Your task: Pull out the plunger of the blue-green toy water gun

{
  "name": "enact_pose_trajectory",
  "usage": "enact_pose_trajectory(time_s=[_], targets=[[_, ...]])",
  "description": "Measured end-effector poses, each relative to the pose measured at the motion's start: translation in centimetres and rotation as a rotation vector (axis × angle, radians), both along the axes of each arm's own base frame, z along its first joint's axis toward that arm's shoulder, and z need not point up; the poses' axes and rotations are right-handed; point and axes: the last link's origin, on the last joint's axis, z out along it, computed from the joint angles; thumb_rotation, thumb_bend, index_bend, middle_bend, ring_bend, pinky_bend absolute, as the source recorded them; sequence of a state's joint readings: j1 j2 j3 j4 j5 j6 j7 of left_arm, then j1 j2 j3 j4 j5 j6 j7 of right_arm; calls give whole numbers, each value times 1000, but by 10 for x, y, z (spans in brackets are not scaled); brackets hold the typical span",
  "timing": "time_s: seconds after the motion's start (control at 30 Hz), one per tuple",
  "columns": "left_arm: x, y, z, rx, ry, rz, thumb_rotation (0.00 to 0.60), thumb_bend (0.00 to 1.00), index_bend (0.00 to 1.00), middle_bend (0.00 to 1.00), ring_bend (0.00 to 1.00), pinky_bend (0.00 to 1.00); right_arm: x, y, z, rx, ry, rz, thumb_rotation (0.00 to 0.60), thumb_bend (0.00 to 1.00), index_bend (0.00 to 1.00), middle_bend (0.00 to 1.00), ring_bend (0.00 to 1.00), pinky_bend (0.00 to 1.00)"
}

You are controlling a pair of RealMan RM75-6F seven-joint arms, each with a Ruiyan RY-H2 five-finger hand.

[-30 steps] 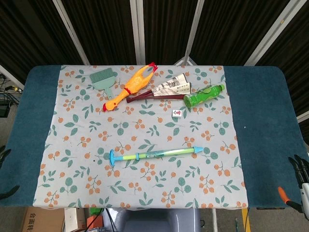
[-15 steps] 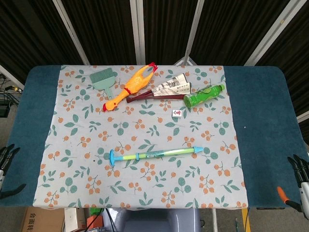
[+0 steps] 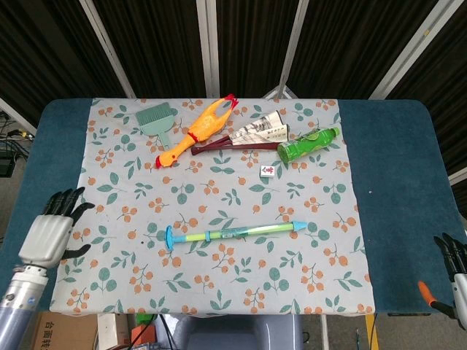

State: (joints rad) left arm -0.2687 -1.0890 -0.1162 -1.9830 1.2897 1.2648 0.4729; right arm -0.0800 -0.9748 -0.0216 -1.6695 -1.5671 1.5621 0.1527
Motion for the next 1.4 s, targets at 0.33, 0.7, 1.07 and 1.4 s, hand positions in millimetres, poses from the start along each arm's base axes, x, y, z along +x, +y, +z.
enact_pose_trajectory(time_s=[0.33, 0.7, 1.07, 1.4], targets=[[70, 36, -83, -88, -21, 23, 600, 318, 428, 110, 0, 93, -1, 0, 1, -5, -6, -3, 600, 347, 0, 0, 0, 0], [112, 36, -138, -124, 30, 10, 600, 321, 456, 113, 0, 93, -2, 0, 2, 3, -16, -8, 600, 347, 0, 0, 0, 0], [121, 33, -173, -145, 24, 54, 600, 321, 447, 110, 0, 93, -1, 0, 2, 10, -41, -10, 600, 347, 0, 0, 0, 0], [121, 35, -189, -159, 55, 95, 600, 324, 449, 105, 0, 93, -1, 1, 3, 9, -54, -12, 600, 347, 0, 0, 0, 0]])
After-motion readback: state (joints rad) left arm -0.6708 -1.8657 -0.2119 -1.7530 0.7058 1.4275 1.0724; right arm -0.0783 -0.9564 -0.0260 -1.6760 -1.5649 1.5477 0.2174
